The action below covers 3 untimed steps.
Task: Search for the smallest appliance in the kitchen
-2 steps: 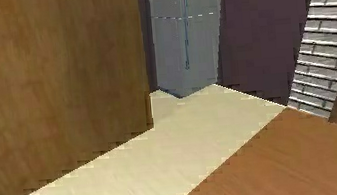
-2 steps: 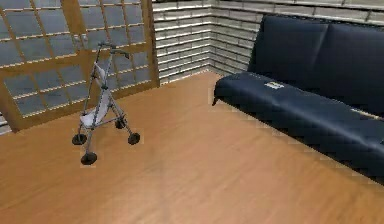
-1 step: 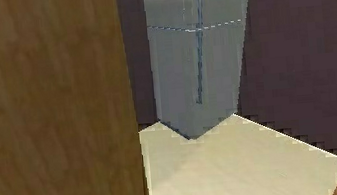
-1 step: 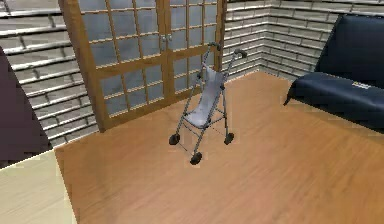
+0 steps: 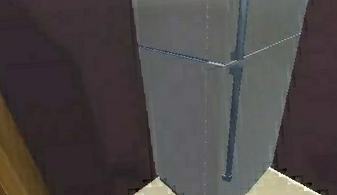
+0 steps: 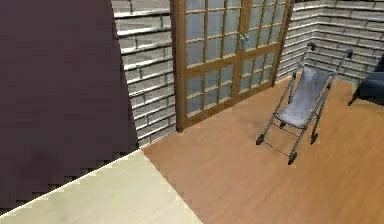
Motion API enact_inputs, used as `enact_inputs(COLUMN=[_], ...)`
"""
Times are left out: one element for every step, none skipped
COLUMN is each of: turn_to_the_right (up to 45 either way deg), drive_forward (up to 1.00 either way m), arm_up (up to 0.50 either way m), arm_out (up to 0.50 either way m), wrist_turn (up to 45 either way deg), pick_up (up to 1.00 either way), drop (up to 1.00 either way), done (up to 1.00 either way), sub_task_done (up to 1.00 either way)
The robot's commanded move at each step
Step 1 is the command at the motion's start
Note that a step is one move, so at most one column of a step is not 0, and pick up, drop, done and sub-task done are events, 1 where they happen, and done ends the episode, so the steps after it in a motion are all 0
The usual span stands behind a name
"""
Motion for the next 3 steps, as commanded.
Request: enact_inputs(turn_to_the_right=[12.0, 0.0, 45.0], drive_forward=[0.0, 0.15, 0.0], arm_up=[0.0, 0.0, 0.0], arm_out=[0.0, 0.0, 0.0], wrist_turn=[0.0, 0.0, 0.0], pick_up=[0.0, 0.0, 0.0], drop=[0.0, 0.0, 0.0], done=[0.0, 0.0, 0.0], sub_task_done=[0.0, 0.0, 0.0])
